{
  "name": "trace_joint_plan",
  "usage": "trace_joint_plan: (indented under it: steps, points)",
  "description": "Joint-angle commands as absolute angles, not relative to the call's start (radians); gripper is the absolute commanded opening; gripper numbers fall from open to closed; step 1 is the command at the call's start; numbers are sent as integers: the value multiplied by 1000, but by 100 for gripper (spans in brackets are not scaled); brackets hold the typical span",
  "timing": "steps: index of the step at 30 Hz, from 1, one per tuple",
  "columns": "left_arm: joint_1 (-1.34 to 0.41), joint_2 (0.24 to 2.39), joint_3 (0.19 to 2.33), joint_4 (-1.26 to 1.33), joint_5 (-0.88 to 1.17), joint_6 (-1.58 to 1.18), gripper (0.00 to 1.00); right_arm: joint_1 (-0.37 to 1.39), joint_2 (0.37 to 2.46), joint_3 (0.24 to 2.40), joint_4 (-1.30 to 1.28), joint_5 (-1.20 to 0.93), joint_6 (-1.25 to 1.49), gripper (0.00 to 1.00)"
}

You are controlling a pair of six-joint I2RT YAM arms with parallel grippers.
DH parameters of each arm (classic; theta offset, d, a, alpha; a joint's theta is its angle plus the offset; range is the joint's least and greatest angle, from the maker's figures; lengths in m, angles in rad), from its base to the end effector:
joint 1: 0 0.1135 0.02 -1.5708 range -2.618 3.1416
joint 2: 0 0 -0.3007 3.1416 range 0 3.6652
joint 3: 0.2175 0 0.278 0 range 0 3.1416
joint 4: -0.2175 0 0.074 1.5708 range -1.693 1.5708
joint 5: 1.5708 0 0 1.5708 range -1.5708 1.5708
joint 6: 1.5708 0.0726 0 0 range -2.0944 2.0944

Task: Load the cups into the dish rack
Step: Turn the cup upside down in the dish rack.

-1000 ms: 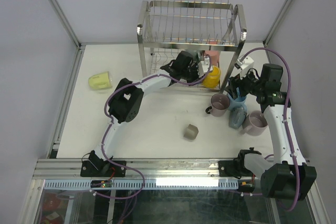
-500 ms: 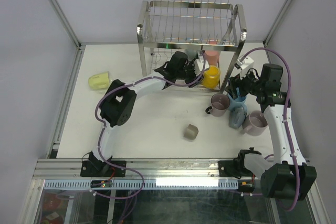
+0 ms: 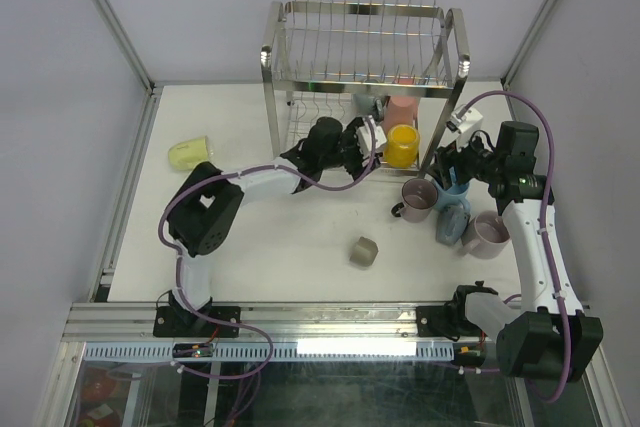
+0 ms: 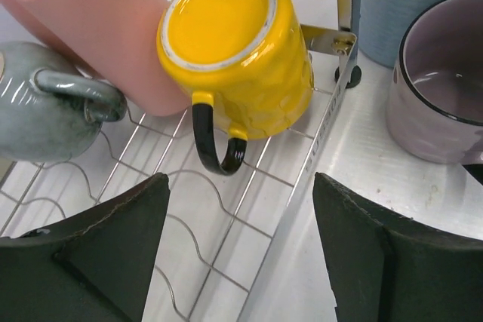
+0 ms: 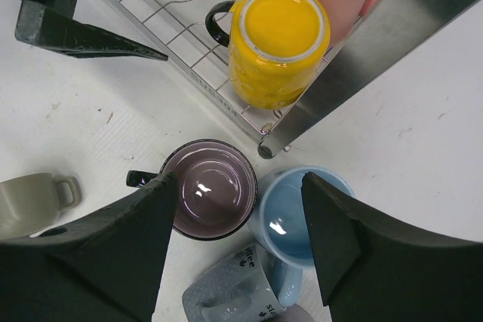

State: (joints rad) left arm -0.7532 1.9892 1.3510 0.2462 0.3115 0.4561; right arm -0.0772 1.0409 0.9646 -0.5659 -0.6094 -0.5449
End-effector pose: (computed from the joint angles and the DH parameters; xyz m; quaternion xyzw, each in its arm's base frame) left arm 0.3701 -0.3775 0.2201 0.5378 0.6266 -0.2088 0.5240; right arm 0.2526 0.0221 0.3321 -0.3283 0.7986 0.1246 0.4888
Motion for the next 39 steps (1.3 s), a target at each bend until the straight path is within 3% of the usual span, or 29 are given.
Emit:
trace_joint_plan:
  steps: [1,12,24,33,37,39]
  points:
    - [-766,1859,1245,467,264,459,75,-84,1036,971,-552,-676,-567,69]
    - [-790,1638,905,795,225,325,78,-83,1039,978,-607,-819,-631,69]
    - [-788,1214,463,998,211,22,79,-97,1048,999,-716,-1054,-753,69]
    - [-778,949,294,913,172,-157,87,-96,1059,1078,-942,-1112,-1008,69]
    - [-765,853,214,946,125,-286,99,-95,1063,1093,-946,-1135,-1031,69]
    - [-760,816,173,975,110,-347,99,-94,1069,1085,-937,-1158,-1044,69]
